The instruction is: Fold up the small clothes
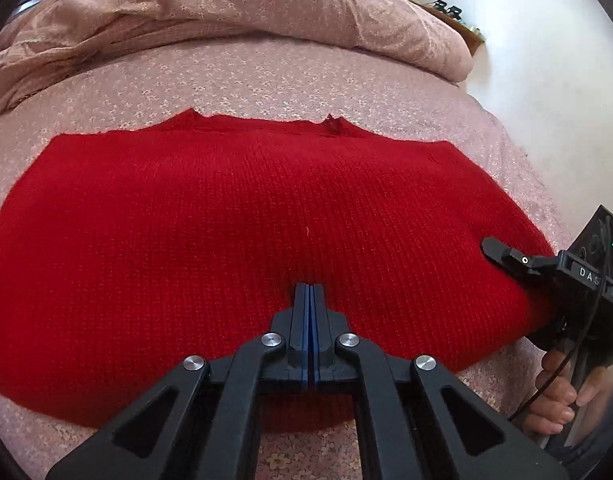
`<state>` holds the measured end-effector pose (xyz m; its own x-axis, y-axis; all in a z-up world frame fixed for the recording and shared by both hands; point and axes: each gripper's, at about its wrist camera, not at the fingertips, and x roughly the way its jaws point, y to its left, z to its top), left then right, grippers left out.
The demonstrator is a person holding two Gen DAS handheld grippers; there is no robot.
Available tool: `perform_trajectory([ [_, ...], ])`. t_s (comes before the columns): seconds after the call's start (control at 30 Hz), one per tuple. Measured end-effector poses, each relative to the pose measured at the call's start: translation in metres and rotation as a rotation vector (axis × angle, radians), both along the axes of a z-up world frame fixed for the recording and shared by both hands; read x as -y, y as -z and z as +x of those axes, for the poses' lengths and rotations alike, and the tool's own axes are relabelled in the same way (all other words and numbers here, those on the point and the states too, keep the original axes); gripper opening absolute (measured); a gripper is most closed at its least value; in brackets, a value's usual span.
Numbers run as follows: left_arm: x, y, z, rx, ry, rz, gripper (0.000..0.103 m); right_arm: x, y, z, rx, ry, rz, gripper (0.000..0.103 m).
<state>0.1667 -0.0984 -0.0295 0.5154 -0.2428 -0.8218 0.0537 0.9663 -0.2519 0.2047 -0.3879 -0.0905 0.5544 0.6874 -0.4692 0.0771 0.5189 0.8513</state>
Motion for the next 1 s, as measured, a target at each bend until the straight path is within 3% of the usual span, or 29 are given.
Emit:
perform_trajectory([
  [0.17,0.012,0.003,-0.003,0.018,-0.007,0.050,0.000,-0.009,-0.022,-0.005,0.073,-0.001,-0.113,0.022],
  [0.3,0.006,0.003,-0.005,0.024,-0.020,0.035,0.000,-0.048,-0.093,-0.013,0.250,-0.043,-0.237,0.022],
  [0.4,-0.008,-0.004,-0.012,0.065,-0.031,-0.043,0.000,-0.098,-0.137,-0.017,0.316,-0.099,-0.366,0.022],
  [0.5,-0.043,-0.034,-0.038,0.172,-0.036,-0.205,0.000,-0.147,-0.165,-0.023,0.394,-0.151,-0.516,0.022],
  [0.6,-0.083,-0.062,-0.051,0.212,-0.030,-0.216,0.000,-0.179,-0.175,-0.023,0.390,-0.172,-0.634,0.022],
  [0.73,-0.147,-0.075,-0.059,0.197,-0.081,-0.188,0.000,-0.217,-0.178,-0.020,0.361,-0.168,-0.738,0.022],
  [0.83,-0.195,-0.068,-0.069,0.179,-0.176,-0.144,0.000,-0.265,-0.181,-0.025,0.401,-0.185,-0.868,0.022],
  [0.93,-0.235,-0.049,-0.080,0.139,-0.279,-0.195,0.000,-0.321,-0.171,-0.039,0.465,-0.220,-0.966,0.022],
  [1.0,-0.253,-0.035,-0.087,0.107,-0.352,-0.180,0.000,-0.363,-0.153,-0.049,0.499,-0.258,-1.017,0.023],
])
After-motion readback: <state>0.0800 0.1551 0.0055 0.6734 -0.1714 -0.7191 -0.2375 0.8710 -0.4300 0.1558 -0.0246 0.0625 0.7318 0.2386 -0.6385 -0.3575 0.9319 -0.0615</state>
